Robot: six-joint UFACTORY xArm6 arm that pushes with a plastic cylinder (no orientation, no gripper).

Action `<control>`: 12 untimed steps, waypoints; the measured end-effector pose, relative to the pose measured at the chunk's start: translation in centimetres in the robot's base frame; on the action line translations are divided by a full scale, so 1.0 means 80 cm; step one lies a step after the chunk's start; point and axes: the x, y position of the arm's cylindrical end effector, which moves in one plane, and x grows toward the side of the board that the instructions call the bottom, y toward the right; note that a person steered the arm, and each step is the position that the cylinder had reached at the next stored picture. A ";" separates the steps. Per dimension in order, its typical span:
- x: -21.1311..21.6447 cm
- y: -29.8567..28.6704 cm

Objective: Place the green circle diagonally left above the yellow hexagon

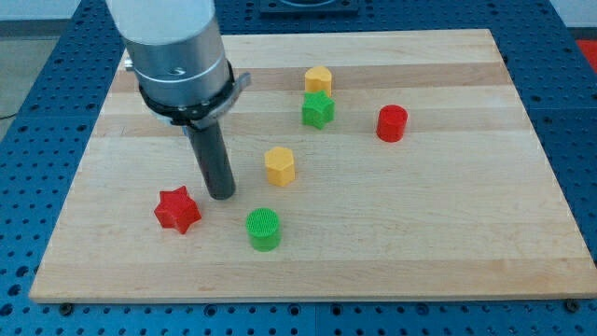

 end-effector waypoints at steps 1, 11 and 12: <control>0.021 0.013; -0.001 -0.006; -0.007 -0.029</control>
